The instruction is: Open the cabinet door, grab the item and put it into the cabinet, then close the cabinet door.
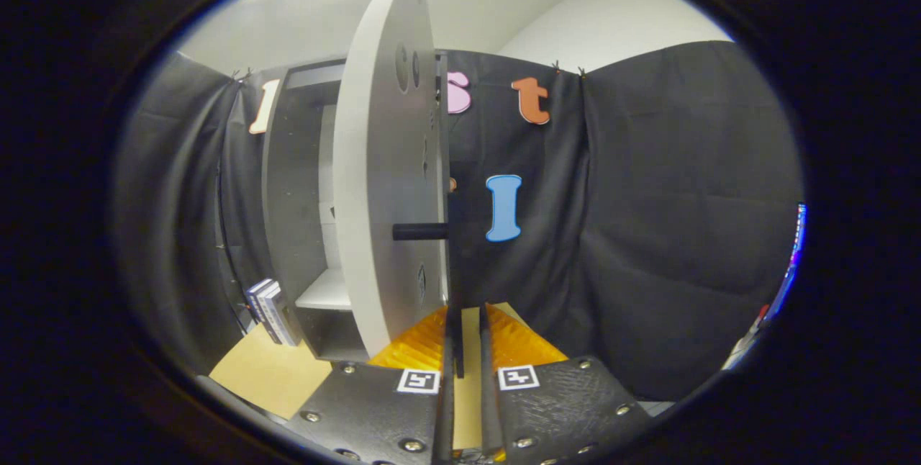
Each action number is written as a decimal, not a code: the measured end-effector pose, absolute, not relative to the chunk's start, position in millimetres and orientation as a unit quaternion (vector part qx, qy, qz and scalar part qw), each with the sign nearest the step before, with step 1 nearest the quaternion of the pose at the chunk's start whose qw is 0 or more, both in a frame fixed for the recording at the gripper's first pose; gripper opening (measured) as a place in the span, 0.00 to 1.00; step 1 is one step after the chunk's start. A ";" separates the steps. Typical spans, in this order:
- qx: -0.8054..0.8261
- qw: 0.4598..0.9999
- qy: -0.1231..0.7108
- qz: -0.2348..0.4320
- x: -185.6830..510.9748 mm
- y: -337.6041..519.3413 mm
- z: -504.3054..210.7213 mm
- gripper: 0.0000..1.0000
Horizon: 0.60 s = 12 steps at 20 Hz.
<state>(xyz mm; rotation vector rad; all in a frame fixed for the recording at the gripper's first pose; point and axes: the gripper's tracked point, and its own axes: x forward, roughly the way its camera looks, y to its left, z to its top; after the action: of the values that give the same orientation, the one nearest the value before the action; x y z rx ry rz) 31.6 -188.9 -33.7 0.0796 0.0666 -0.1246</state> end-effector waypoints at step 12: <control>0.049 0.998 0.039 0.006 42.7 -239.9 -36.3 0.15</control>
<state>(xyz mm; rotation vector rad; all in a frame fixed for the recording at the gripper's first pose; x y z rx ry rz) 42.7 -239.9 -36.3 0.0988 0.0784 0.0115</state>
